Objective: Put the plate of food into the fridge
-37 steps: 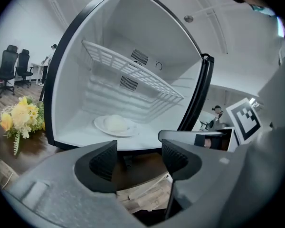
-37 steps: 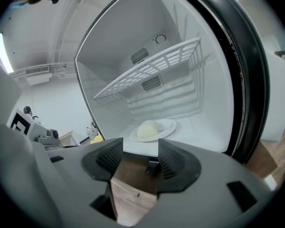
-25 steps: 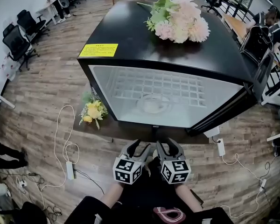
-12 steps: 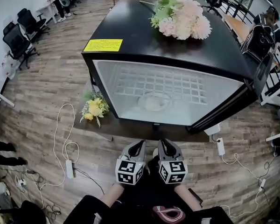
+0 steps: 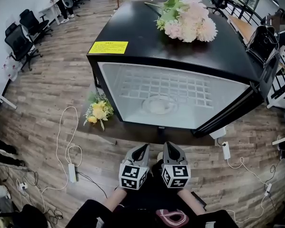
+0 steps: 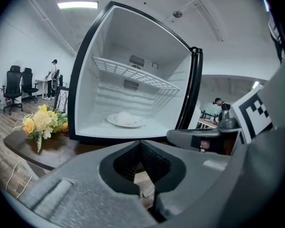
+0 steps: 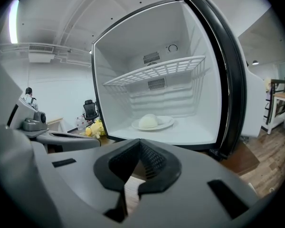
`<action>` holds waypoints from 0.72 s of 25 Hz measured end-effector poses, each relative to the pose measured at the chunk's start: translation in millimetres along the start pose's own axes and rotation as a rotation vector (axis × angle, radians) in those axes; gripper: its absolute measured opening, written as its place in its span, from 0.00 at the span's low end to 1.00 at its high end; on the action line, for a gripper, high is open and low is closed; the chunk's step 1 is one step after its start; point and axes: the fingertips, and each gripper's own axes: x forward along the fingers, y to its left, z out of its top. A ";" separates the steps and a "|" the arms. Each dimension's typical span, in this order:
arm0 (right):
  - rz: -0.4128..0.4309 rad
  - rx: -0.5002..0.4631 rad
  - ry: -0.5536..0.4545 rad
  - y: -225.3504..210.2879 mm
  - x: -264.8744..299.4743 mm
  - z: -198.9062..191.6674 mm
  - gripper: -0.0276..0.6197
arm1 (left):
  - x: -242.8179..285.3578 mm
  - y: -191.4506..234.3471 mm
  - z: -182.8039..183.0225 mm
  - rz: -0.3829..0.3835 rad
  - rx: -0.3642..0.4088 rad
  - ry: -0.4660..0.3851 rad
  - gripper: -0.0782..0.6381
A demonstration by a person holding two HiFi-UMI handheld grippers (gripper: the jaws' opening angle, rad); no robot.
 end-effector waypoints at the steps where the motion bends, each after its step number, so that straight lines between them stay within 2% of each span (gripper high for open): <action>1: -0.004 0.002 0.000 -0.1 0.0 -0.5 0.06 | -0.4 0.5 -0.6 -0.001 0.000 0.003 0.12; 18: -0.030 -0.013 0.007 -2.0 -4.4 -3.5 0.05 | 3.7 -13.6 -0.6 -0.053 0.041 0.019 0.12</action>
